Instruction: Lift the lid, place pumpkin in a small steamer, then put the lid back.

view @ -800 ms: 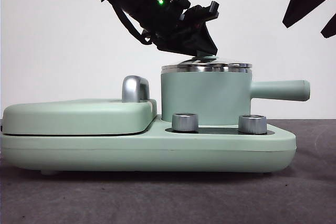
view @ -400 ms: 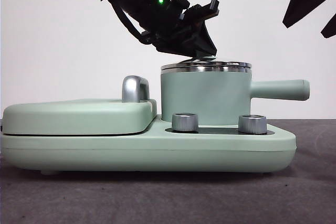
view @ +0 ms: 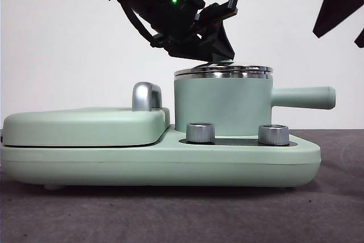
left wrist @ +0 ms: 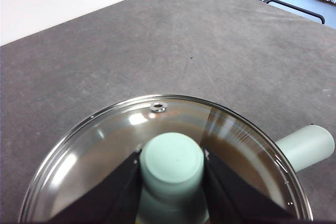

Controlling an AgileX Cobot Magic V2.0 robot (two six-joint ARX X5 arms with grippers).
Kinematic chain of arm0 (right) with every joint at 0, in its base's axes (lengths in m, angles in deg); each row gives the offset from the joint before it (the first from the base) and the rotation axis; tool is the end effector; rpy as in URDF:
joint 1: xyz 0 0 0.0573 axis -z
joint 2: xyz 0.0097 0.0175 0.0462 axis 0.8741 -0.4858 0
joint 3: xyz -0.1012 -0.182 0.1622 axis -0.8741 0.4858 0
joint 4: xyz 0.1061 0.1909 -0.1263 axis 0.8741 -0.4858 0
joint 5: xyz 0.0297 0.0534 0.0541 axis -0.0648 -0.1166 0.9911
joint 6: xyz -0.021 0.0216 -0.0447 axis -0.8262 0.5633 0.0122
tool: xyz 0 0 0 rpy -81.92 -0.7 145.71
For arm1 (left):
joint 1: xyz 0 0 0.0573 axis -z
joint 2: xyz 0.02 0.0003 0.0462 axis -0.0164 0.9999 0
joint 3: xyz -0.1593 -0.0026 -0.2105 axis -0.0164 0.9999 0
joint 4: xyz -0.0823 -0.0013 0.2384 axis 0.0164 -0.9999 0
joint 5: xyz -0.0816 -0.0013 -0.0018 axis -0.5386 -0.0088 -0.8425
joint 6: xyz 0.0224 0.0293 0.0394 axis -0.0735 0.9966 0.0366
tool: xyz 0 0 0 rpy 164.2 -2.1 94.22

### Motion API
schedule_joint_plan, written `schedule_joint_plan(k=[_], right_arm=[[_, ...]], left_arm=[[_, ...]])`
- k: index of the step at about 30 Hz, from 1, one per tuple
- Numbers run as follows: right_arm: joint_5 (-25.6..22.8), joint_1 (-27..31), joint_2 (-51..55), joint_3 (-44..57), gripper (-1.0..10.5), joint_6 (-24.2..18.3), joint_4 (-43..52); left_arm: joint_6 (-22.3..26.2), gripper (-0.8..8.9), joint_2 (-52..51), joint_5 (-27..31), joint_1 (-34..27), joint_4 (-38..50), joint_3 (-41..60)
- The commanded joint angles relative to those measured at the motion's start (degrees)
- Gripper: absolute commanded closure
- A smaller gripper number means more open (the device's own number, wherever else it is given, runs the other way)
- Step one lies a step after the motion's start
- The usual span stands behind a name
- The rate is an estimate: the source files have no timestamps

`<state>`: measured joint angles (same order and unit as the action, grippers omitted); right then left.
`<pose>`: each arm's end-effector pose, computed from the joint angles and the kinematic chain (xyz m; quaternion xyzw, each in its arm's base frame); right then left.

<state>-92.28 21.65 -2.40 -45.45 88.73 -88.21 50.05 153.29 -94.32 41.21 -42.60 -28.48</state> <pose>0.1116 0.0865 0.2723 -0.0122 0.3252 0.2198 0.9197 0.3034 -0.2624 0.2616 0.0614 0.1609 -0.4068 0.8971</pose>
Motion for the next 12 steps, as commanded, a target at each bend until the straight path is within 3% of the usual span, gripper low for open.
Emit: schedule_joint_plan(k=[1,8,12], right_arm=[[0.02,-0.46,-0.39,-0.07,6.0,1.42,-0.42],[0.00,-0.46,-0.39,-0.07,6.0,1.68,-0.83],[-0.02,-0.46,-0.39,-0.07,6.0,1.66,-0.76]], left_arm=[[3.45,6.26,0.02,0.24,0.44,-0.17,-0.96],[4.74,4.91,0.02,0.24,0.74,-0.04,-0.96],[4.63,4.91,-0.81,0.24,0.74,0.26,-0.96]])
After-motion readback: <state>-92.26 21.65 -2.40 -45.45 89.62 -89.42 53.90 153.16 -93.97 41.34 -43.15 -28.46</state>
